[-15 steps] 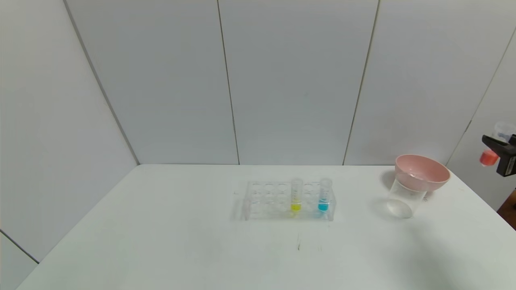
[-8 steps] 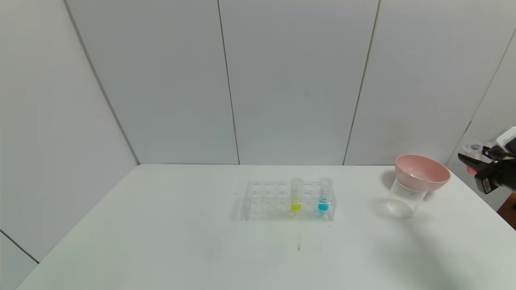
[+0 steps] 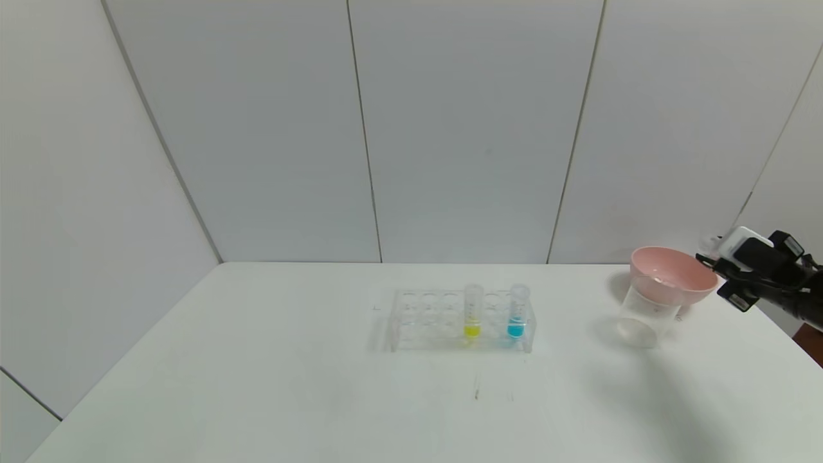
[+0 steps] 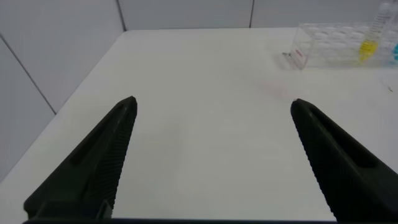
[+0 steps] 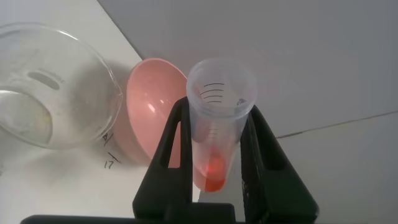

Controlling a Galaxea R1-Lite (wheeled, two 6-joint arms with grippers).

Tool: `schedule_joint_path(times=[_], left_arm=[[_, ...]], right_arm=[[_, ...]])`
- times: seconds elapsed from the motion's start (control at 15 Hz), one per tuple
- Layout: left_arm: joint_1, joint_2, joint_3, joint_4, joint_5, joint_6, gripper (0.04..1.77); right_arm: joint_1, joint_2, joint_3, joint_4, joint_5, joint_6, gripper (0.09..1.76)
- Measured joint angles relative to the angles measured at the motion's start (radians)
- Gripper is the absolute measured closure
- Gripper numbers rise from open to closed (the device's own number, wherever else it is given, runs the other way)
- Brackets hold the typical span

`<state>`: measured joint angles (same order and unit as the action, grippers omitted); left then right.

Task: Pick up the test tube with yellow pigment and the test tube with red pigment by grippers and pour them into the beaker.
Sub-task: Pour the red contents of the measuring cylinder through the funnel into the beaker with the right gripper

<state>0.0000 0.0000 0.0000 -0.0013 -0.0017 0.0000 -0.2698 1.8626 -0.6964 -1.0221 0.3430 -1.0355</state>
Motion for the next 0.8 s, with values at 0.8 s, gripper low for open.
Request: schedule_joint_path(times=[0.8], left_arm=[[0.000,0.000,0.000,0.000,0.000,0.000,0.05]], right_arm=[[0.027,0.056,-0.066,0.002,-0.068,-0.294,1.35]])
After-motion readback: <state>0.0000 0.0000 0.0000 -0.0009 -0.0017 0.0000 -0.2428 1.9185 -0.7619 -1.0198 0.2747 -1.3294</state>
